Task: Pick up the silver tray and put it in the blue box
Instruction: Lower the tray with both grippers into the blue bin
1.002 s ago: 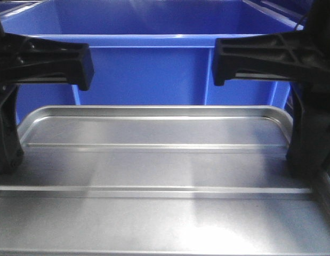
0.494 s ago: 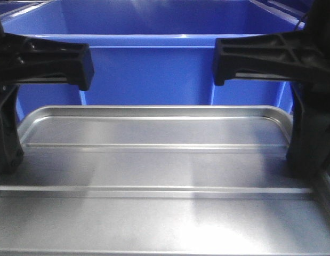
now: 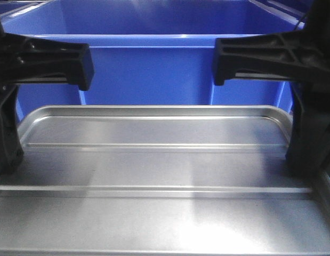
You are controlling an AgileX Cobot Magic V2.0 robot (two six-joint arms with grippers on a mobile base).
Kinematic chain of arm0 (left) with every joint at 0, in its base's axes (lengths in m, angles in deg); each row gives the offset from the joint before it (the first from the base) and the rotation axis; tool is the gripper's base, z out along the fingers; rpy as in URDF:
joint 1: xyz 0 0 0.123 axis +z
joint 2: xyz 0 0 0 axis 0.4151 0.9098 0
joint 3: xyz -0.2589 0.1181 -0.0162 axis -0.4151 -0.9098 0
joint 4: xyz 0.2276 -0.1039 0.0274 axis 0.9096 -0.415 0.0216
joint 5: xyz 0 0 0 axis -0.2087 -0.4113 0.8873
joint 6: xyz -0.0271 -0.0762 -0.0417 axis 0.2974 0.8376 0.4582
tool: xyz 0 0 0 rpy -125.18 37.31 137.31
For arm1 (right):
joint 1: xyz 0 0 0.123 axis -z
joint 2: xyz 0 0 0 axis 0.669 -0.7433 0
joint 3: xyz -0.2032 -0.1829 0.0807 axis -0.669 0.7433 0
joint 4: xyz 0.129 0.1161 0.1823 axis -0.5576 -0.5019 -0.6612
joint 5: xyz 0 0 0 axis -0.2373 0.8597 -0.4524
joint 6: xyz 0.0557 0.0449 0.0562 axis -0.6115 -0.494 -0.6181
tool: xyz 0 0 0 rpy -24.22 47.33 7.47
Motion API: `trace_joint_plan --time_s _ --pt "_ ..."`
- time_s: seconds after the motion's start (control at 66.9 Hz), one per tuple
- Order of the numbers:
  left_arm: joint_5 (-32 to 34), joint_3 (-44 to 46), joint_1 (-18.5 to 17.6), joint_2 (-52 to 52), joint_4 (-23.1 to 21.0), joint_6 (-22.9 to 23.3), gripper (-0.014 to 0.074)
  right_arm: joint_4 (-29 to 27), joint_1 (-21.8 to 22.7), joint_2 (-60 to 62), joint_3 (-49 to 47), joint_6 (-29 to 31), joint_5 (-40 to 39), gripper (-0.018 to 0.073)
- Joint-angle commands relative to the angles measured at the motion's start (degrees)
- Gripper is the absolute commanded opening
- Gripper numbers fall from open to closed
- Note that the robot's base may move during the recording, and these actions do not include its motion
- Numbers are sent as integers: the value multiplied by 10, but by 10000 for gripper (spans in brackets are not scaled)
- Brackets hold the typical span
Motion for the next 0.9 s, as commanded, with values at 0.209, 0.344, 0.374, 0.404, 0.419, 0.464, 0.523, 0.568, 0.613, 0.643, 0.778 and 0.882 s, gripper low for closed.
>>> trace_joint_plan --time_s 0.209,0.344,0.374,0.404,0.419,0.464,0.523,0.568,0.613,0.643,0.778,0.882 --pt "52 26 -4 -15 20 -29 -100 25 0 18 -22 20 -52 57" --pt "51 64 25 -15 25 -57 -100 42 1 18 -62 61 -53 57" --pt "51 72 32 -15 25 -73 -100 53 2 18 -70 62 -53 57" --pt "51 83 42 -15 25 -87 -100 63 3 18 -83 62 -53 57" --pt "51 92 50 -15 25 -94 -100 68 4 18 -88 62 -53 57" --pt "53 113 71 -15 25 -119 -100 77 12 18 -108 62 -54 57" --pt "60 139 95 -13 25 -151 -100 81 27 18 -130 68 -59 57" --pt "67 156 109 -12 25 -175 -100 81 40 17 -143 78 -65 57" --pt "72 182 128 -8 22 -198 -100 81 55 14 -164 98 -73 57" --pt "76 193 135 -6 17 -214 -100 81 65 10 -173 108 -76 57" --pt "85 263 173 23 -9 -283 -100 78 108 -23 -246 160 -82 57" --pt "113 319 197 60 -12 -309 -100 78 139 -71 -326 207 -89 57"
